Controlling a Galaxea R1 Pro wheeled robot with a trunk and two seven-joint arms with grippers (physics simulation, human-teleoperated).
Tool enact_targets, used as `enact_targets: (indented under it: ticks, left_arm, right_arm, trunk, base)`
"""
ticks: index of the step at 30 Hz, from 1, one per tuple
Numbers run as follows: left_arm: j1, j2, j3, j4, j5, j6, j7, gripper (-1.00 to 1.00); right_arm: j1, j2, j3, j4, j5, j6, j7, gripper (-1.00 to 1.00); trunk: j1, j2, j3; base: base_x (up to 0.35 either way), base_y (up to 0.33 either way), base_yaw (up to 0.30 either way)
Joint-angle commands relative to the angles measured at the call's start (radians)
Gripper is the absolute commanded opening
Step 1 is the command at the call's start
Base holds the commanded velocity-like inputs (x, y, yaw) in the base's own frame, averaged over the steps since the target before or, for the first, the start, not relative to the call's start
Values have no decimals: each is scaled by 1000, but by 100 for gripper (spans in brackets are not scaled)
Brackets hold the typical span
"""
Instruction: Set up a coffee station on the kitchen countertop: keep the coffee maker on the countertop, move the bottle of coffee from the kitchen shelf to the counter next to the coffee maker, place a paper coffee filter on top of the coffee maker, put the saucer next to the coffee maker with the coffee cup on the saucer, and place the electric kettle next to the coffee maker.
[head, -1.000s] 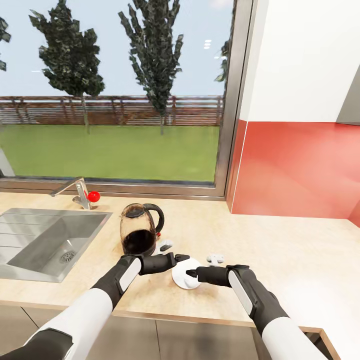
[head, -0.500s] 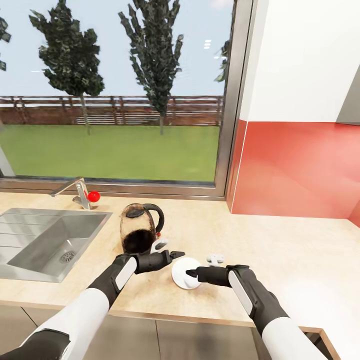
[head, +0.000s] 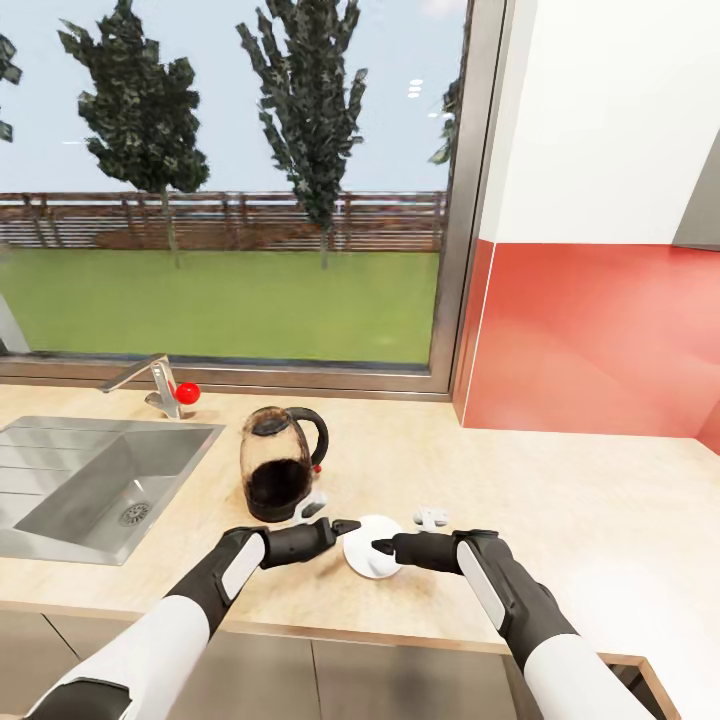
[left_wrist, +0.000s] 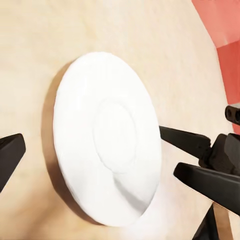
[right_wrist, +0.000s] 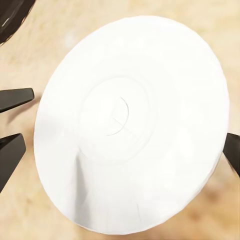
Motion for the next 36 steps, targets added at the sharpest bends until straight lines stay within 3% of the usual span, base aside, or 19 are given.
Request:
enact_targets:
  ticks: [1,36]
  left_arm:
    - [-1,0,-2,0,7,7,2,100]
    - [0,-20,24,18,13,6,4,100]
  right_arm:
    - [0,0,1,54,-4,8,0,100]
    - [0,0,1,57,-5,8,0,100]
  trunk:
    - [1,-2,-2]
    - [1,-2,-2]
  base:
    - [0,0,0]
    - [41,0,0]
